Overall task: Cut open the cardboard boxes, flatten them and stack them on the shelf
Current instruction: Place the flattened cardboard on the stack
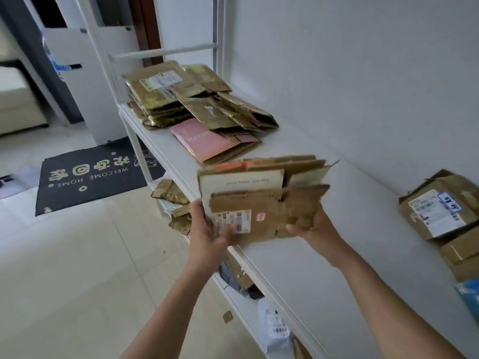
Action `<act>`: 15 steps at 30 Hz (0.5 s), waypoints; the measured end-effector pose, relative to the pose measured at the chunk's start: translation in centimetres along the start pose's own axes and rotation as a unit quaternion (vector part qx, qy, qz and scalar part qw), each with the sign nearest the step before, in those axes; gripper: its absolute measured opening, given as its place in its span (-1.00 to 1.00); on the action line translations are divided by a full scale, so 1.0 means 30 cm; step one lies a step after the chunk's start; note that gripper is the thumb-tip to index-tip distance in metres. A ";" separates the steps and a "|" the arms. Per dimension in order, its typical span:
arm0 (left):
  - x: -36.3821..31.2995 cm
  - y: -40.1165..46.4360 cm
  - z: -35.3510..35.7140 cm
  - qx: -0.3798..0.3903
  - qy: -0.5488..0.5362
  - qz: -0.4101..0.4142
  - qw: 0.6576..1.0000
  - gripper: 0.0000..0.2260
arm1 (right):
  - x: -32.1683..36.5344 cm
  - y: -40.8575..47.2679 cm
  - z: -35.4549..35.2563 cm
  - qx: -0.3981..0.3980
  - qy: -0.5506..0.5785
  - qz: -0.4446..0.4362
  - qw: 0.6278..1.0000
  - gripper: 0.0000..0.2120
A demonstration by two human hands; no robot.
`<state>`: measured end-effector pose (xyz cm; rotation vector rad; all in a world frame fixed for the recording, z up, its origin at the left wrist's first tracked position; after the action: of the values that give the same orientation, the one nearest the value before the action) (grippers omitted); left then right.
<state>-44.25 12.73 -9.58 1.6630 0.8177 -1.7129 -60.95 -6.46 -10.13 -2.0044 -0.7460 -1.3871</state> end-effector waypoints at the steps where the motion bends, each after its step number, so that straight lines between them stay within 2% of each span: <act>1: 0.017 0.000 0.004 0.035 0.023 0.002 0.999 -0.58 | -0.027 -0.003 0.030 0.008 0.003 0.011 1.000 -0.36; 3: 0.051 0.015 0.010 0.083 0.064 0.000 0.995 -0.62 | -0.060 -0.001 0.058 -0.008 0.010 0.025 1.000 -0.36; 6: 0.050 0.098 -0.005 0.091 0.106 -0.027 0.990 -0.70 | -0.040 0.042 0.036 -0.063 0.006 0.050 0.997 -0.39; 9: -0.014 0.218 -0.016 0.094 0.083 -0.043 0.991 -0.74 | 0.037 0.123 -0.015 -0.128 -0.003 0.038 0.991 -0.55; 12: -0.151 0.360 -0.012 0.089 0.072 -0.007 0.993 -0.70 | 0.162 0.237 -0.064 -0.171 0.053 0.003 0.984 -0.70; 15: -0.270 0.502 0.006 0.076 0.047 0.003 0.996 -0.65 | 0.291 0.348 -0.121 -0.230 0.107 -0.010 0.967 -0.75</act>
<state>-32.39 3.23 -1.73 1.8582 0.7401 -1.7394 -52.98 -15.11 -2.37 -2.1343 -0.3695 -1.8866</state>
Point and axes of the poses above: each hand's wrist, its own y-axis towards the middle knuckle, its own z-axis out of the palm, x = y × z, the point moved 10 cm from there along y, towards the middle knuckle, and after that the axes turned 2 degrees about -y, right-handed, at the moved point
